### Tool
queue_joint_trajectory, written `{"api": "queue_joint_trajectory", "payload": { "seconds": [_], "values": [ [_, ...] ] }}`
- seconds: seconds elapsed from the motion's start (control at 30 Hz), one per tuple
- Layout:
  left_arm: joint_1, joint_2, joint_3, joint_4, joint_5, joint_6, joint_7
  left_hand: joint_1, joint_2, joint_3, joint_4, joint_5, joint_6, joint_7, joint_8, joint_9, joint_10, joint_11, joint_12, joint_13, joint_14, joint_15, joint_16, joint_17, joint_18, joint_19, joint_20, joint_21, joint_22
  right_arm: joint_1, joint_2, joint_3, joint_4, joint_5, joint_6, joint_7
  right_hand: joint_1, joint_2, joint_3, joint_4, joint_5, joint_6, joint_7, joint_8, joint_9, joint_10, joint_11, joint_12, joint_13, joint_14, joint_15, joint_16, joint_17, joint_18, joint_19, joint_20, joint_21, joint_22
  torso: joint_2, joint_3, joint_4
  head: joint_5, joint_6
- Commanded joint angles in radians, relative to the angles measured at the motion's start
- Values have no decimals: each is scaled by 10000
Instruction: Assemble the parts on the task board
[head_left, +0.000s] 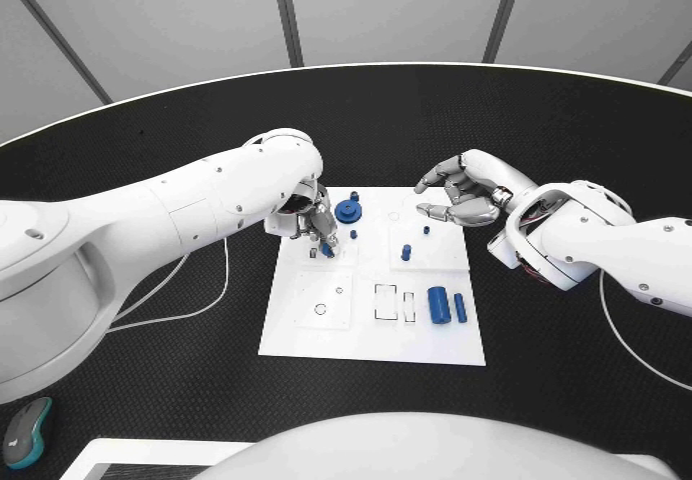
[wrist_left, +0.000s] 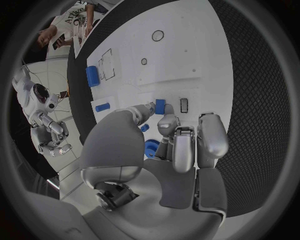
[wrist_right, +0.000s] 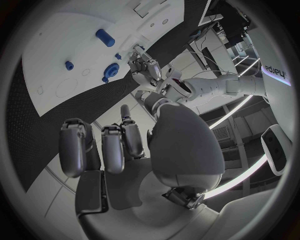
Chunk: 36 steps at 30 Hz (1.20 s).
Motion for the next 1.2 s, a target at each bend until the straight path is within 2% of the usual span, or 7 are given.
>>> {"api": "queue_joint_trajectory", "payload": {
  "seconds": [0.03, 0.67, 1.2],
  "values": [
    [-6, 1, 0, 12, 2, -25, -72, -136, 10, -120, 14, 58, 42, -64, 45, 1, 14, -52, 22, -23, 1004, -20, 3, 2442, -124, -33, -4, -35, -12, 0, 0, 0, 0, 0, 0, 0, -24, -107, 38, 19, 61, 32, 13, 32, -12, -23, -25, 18, 852, 796, -76, -63, 1590, 92, 417, -67, 10, 1308, -4, -4, -7, -6, -14],
    [-66, 27, 0, -12, 8, -140, -75, -354, -40, -668, 302, 58, 90, -68, 16, 12, -40, -56, 17, -64, 1002, -29, 0, 2435, -124, -34, -21, -53, -23, 0, -3, 0, 15, 0, -4, -4, -24, -107, 38, 19, 61, 32, 13, 32, -12, -23, -25, 18, 852, 796, -76, -63, 1590, 92, 417, -67, 10, 1308, -4, -5, -7, -17, -25],
    [-86, 19, -1, -46, 7, 52, -109, -364, -55, -772, 342, 58, 80, -67, -3, 9, -76, -55, -8, -114, 1014, -28, 15, 2476, -120, -42, -22, -66, -43, 1, -19, 1, 20, 0, -5, -14, -24, -120, 57, 19, 67, 30, 9, 47, -32, -34, -31, -2, 828, 794, -82, -76, 1572, 97, 412, -74, -15, 1292, -7, 0, -7, -22, -31]
  ]
}}
